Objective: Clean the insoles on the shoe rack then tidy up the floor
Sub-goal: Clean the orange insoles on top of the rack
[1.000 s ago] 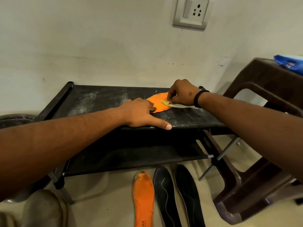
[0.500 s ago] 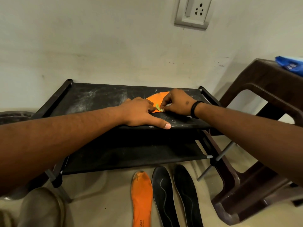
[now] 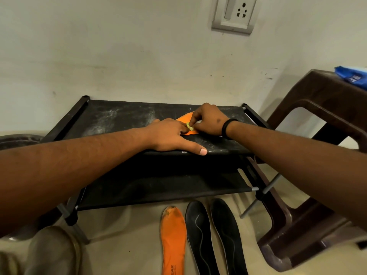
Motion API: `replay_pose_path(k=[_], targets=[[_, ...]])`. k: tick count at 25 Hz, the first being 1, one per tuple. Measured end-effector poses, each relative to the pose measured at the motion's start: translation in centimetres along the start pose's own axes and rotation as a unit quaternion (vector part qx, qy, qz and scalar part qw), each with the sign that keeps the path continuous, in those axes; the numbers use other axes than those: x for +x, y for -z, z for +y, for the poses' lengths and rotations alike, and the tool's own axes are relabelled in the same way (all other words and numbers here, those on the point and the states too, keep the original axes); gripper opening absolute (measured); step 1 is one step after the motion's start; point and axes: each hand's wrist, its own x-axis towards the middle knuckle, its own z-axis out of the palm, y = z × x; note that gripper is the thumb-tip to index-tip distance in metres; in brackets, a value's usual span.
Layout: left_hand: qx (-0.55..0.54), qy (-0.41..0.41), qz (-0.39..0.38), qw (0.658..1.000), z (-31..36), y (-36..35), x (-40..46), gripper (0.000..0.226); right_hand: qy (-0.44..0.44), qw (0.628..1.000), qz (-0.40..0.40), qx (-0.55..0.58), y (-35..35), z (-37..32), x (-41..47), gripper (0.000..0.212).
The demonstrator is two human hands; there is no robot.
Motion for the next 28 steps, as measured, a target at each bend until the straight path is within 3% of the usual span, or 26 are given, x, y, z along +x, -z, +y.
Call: replay_pose_path(k=[3,7,9,13,17,23,28], targets=[[-0.004,0.000,0.008,1.000,0.1,-0.1,0.1,0.116,0.013,1.000,-0.001,-0.023,0.2,0.4,0.3,0.015],[0.002,0.010,0.010,1.000,0.4,0.0,-0.2,0.133,-0.029,0.975,0.082,-0.205,0.1,1.1,2.6,0.018],[-0.001,0.014,0.003,1.000,0.6,0.2,-0.5,0.139,-0.055,0.965,0.118,-0.227,0.0,1.3,3.5,0.020],[0.001,0.013,0.009,1.000,0.7,0.2,-0.5,0.132,-0.107,0.979,0.133,-0.108,-0.6,1.4,4.3,0.019],[-0.013,0.006,0.021,1.000,0.3,0.0,-0.2,0.128,-0.071,0.994,0.070,0.034,-0.9,0.3,3.8,0.009],[-0.024,0.002,0.038,0.999,0.7,0.1,-0.7,0.107,-0.035,0.999,-0.003,0.005,0.2,0.5,2.2,0.009],[-0.022,0.019,0.051,0.998,0.8,0.1,-0.7,0.110,-0.141,0.987,0.058,-0.042,1.3,2.5,3.3,0.016]])
